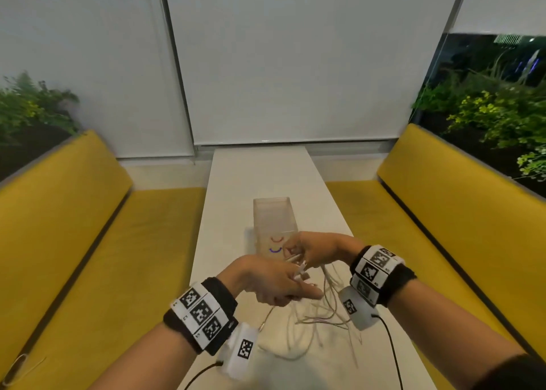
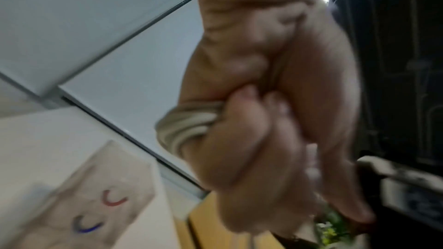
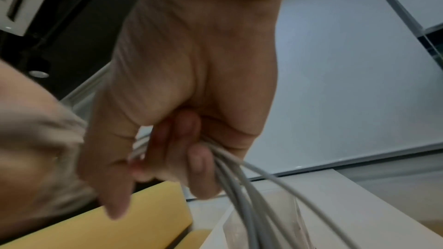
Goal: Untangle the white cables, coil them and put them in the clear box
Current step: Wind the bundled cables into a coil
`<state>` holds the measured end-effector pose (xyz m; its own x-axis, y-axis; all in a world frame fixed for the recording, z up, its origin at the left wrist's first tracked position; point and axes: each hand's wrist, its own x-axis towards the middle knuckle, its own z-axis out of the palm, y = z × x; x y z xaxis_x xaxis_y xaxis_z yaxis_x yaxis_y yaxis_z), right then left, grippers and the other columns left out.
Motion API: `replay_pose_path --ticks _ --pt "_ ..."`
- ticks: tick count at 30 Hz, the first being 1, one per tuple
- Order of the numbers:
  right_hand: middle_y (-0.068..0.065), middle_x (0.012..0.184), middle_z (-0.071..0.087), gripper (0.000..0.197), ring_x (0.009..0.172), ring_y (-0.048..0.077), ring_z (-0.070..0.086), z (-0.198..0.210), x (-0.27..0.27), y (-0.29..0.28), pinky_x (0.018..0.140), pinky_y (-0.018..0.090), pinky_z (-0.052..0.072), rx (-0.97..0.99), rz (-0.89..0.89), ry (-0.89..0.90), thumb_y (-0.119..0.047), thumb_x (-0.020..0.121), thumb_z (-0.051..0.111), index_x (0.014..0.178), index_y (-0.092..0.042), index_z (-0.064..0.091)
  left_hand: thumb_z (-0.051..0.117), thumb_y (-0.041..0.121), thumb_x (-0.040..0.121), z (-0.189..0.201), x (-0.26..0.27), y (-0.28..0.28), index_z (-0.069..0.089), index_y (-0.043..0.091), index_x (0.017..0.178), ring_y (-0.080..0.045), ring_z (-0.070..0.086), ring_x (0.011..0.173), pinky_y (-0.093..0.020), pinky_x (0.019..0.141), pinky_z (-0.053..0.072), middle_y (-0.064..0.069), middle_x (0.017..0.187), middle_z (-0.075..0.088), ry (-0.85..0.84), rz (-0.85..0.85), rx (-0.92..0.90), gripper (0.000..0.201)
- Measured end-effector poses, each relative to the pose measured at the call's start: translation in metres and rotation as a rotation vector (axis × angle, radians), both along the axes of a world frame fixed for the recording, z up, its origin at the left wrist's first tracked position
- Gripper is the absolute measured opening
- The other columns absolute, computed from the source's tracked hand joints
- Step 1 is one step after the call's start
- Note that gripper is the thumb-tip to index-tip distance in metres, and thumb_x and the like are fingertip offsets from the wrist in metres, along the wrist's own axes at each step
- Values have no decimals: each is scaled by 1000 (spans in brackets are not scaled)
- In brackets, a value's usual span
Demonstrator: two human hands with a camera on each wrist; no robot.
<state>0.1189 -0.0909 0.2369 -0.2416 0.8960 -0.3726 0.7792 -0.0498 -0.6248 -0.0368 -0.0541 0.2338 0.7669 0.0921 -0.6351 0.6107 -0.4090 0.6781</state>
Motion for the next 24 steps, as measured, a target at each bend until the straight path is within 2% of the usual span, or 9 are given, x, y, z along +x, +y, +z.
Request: replay_pose_path --ticks 4,6,8,9,12,16,19,22,24 --pt "4 83 63 15 59 12 51 -7 3 -1 52 18 40 50 -47 -126 -14 91 64 105 -9 62 47 57 99 -29 -1 14 47 23 83 -13 31 53 -27 49 29 2 68 42 -171 210 192 38" --pt "0 81 62 17 52 5 53 -10 8 -1 48 17 42 43 -147 -59 -22 96 59 110 -12 56 44 41 105 -40 0 17 58 24 113 -11 48 70 -25 63 41 4 91 54 -358 233 334 24" --pt "3 80 63 20 47 4 52 -10 13 -2 45 18 43 58 -218 32 -29 99 55 108 -12 53 41 35 107 -49 3 17 54 26 135 -8 54 97 -26 85 46 9 111 56 -509 272 434 32" --pt "7 81 63 24 49 7 53 -10 14 -1 45 19 43 72 -237 44 -32 99 53 107 -9 54 39 38 107 -52 4 17 54 27 135 -4 51 95 -24 87 45 11 106 55 -546 326 421 34" --pt "8 80 59 32 56 14 52 -8 10 1 49 23 46 135 -314 113 -36 100 49 107 -5 55 32 57 102 -61 7 22 59 22 102 -8 36 62 -22 58 37 9 70 44 -572 542 200 44" --pt "0 67 52 35 49 11 46 -9 2 -1 49 28 43 234 -469 284 -39 102 45 115 -6 45 37 67 96 -57 15 34 53 20 82 -8 33 53 -21 47 27 6 62 43 -634 871 -112 51" --pt "3 72 55 34 51 12 49 -11 -9 -2 49 29 44 305 -529 307 -38 102 44 113 -6 43 36 65 97 -47 21 36 56 17 83 -9 33 49 -23 46 25 3 59 43 -724 978 -269 54" --pt "5 73 55 24 53 15 51 -9 -17 0 51 31 45 381 -550 341 -33 104 40 99 -10 47 39 71 91 -38 32 39 53 17 77 -10 31 47 -24 44 24 3 54 38 -728 1063 -229 58" --pt "5 71 55 27 55 17 53 -8 -22 1 53 31 49 400 -515 392 -32 105 36 88 -16 50 46 75 86 -34 41 43 56 13 85 -10 35 44 -22 40 29 2 54 41 -724 1157 -190 63"
